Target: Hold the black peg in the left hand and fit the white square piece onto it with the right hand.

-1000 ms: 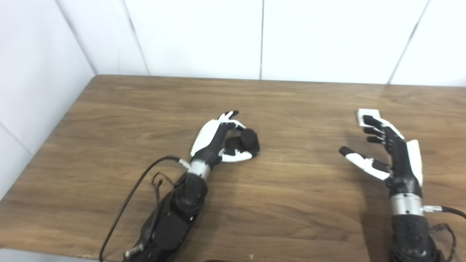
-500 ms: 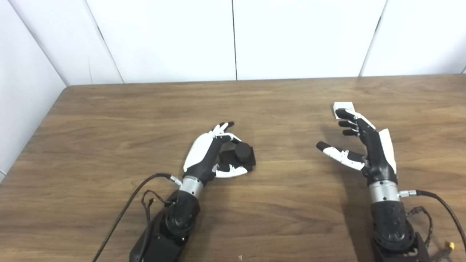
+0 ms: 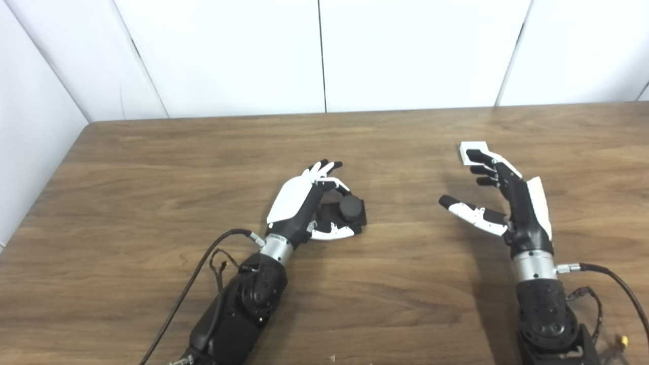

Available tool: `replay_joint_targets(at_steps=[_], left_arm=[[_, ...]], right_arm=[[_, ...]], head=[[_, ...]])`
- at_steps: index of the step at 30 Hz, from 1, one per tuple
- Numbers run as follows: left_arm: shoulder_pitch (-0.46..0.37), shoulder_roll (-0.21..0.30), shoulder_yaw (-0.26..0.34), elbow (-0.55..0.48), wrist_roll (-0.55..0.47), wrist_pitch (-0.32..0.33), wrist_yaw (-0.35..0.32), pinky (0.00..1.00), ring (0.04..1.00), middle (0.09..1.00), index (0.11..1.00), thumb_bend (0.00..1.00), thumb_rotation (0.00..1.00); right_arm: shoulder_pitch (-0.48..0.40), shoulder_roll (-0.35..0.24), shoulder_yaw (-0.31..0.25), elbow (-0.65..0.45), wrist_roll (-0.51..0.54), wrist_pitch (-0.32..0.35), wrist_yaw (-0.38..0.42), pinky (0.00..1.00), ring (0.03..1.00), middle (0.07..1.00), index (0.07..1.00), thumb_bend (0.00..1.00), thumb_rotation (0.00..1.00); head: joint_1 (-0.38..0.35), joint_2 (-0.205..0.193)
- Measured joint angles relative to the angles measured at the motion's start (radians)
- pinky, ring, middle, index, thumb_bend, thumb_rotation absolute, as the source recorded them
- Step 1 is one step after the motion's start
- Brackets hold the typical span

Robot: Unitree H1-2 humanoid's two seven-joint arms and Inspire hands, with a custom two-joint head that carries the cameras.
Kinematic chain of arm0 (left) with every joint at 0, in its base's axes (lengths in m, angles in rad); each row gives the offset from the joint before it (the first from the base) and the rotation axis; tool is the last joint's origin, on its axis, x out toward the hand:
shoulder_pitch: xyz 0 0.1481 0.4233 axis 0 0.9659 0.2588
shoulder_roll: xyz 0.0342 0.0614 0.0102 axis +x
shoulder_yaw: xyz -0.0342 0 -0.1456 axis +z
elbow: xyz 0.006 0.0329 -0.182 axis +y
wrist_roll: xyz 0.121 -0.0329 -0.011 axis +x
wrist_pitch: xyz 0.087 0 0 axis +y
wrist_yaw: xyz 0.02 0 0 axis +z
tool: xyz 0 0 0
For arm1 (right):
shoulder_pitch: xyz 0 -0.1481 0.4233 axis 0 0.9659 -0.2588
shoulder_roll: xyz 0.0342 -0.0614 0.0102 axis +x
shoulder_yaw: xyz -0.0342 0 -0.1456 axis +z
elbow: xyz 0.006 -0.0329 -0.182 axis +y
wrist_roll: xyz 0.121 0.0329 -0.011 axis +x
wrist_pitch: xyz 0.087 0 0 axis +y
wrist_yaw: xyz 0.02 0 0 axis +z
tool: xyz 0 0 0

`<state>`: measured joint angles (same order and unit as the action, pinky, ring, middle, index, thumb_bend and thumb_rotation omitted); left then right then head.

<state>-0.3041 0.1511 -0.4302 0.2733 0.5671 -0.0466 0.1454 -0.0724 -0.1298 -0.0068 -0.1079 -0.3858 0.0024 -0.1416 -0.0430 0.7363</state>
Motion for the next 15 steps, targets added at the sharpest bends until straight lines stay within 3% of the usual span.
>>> replay_joint_targets(at_steps=[9, 10, 11, 15], left_arm=[[-0.004, -0.005, -0.008, 0.007, 0.056, -0.003, 0.027, 1.0, 1.0, 0.928, 0.494, 0.52, 0.09], [-0.004, -0.005, -0.007, 0.007, 0.058, -0.003, 0.028, 1.0, 1.0, 0.929, 0.556, 0.75, 0.25], [-0.004, -0.006, -0.007, 0.007, 0.059, -0.003, 0.028, 1.0, 1.0, 0.93, 0.577, 0.83, 0.31], [-0.005, -0.006, -0.007, 0.007, 0.074, 0.011, 0.011, 1.0, 1.0, 0.932, 0.601, 0.91, 0.36]], right_arm=[[-0.001, -0.002, -0.006, -0.018, 0.003, 0.012, 0.006, 0.68, 0.743, 0.784, 0.757, 0.71, 0.28], [-0.001, -0.003, -0.006, -0.018, 0.004, 0.012, 0.006, 0.68, 0.74, 0.782, 0.756, 0.71, 0.28], [-0.001, -0.005, -0.006, -0.018, 0.004, 0.012, 0.006, 0.68, 0.739, 0.781, 0.756, 0.71, 0.29], [-0.001, -0.014, -0.006, -0.018, 0.003, 0.012, 0.009, 0.69, 0.739, 0.785, 0.759, 0.7, 0.28]], head=[[0.011, 0.003], [0.015, 0.005], [0.015, 0.005], [0.017, 0.006]])
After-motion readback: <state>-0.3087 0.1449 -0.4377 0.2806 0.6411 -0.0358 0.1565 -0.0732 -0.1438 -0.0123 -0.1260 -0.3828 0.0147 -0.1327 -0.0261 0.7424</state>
